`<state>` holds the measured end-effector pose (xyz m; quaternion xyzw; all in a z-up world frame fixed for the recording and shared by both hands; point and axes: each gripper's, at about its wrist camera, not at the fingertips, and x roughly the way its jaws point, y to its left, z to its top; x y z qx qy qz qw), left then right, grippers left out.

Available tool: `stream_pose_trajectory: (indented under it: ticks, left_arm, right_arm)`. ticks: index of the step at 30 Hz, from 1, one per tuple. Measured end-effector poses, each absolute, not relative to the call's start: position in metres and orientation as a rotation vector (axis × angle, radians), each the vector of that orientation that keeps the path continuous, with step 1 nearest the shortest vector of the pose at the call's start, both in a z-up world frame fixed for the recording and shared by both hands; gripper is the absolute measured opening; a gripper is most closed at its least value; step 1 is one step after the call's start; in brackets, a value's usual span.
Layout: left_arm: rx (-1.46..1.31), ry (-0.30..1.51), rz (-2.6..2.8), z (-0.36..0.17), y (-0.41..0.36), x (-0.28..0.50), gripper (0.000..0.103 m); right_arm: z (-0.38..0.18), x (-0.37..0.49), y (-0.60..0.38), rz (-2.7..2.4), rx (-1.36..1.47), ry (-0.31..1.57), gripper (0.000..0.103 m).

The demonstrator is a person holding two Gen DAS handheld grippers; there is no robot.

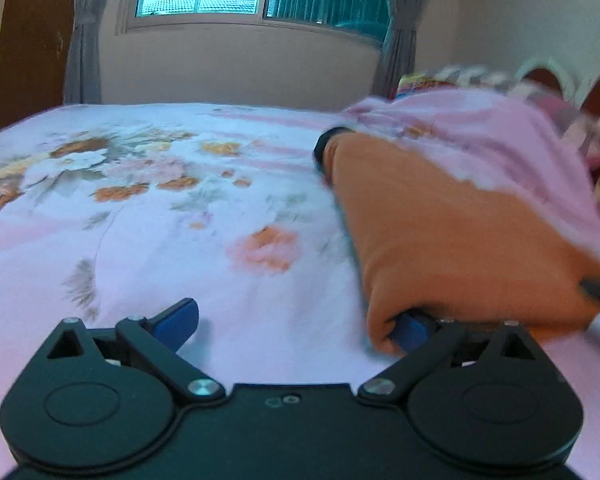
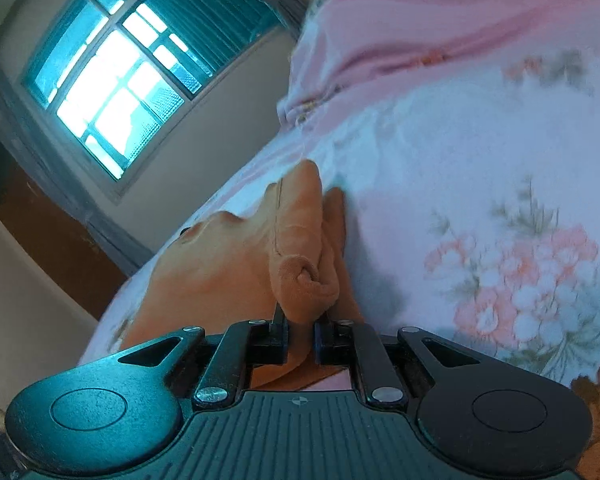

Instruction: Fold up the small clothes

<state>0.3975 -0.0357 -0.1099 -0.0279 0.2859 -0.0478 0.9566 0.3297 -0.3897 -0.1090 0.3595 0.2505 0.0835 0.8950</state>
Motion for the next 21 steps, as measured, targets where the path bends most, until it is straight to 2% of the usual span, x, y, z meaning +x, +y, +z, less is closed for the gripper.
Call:
stream_pose_trajectory:
  ticks: [2,7,10,11,15,21]
  left_arm:
    - [-0.107,0.631,-0.091,-0.115,-0.030,0.405,0.099]
    - [-0.071,0.666,-0.116,-0.109,-0.028,0.397,0.100]
    - [-0.062,0.663,-0.113,-0.105,-0.016,0.376,0.099]
    - [-0.076,0.642,-0.101,-0.101,-0.012,0.371,0.099]
    - [-0.178,0.524,-0.097,-0.081,0.003,0.368,0.098]
    - [-0.111,0.560,-0.192,-0.070,-0.041,0.418,0.099]
  right_arm:
    - [-0.123,0.336,-0.388,0.163,0.757,0.570,0.010]
    - [-0.114,0.335,-0.387,0.191,0.732,0.575,0.011]
    - [-0.101,0.328,-0.386,0.222,0.653,0.582,0.018]
    - [-0.095,0.324,-0.385,0.221,0.613,0.573,0.024]
    - [-0.071,0.302,-0.381,0.212,0.454,0.447,0.024]
    - [-0.051,0.326,-0.341,0.226,0.241,0.380,0.024]
